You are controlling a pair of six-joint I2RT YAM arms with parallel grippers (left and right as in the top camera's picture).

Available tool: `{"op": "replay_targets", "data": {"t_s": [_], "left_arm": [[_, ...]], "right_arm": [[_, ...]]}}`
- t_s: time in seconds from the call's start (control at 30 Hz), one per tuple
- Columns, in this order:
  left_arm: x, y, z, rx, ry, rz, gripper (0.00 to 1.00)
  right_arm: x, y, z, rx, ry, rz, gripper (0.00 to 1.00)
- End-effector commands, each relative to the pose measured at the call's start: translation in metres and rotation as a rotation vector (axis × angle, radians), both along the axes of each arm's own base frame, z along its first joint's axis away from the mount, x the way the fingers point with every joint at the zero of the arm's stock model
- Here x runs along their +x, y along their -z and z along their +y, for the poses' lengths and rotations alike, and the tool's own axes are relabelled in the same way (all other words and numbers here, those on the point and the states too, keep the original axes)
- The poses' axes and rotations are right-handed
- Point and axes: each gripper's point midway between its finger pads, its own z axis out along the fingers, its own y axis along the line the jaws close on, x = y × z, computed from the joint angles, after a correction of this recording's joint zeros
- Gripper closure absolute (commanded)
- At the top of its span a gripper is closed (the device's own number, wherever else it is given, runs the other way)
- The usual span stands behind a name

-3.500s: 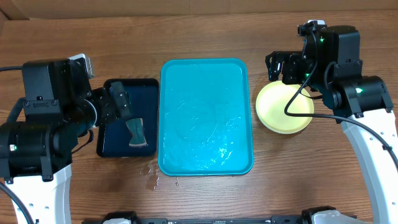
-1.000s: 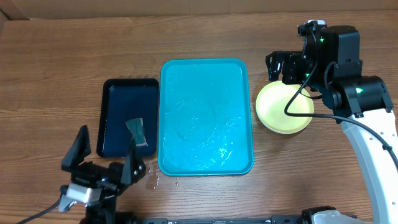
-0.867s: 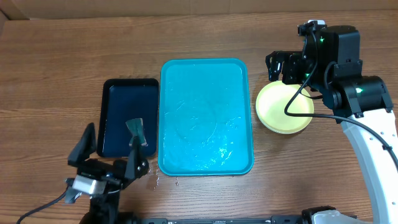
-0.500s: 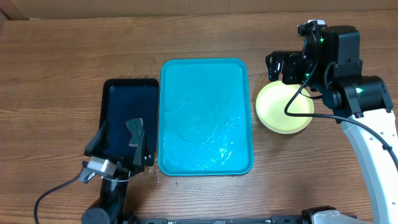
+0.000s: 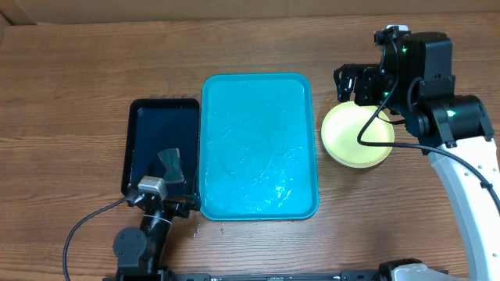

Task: Clean dirty plates on tray and stack at the side

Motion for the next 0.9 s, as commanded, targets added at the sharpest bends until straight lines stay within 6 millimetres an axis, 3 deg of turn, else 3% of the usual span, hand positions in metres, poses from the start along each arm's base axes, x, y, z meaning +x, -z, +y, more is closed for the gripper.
{"op": "replay_targets", "data": {"t_s": [0.0,0.2,0.87], "left_arm": [[0.000,0.000,0.000,0.153,0.007,-0.038,0.00],[0.002,0.003,0.017,0.199,-0.089,-0.023,0.00],[0.002,0.003,0.016,0.198,-0.086,-0.024,0.00]], "right_arm": [[0.004,-0.009,-0.003,-0.001,0.010,-0.025,0.00],[0.004,-0.009,-0.003,-0.001,0.010,-0.025,0.00],[0.004,-0.009,-0.003,-0.001,0.010,-0.025,0.00]]}}
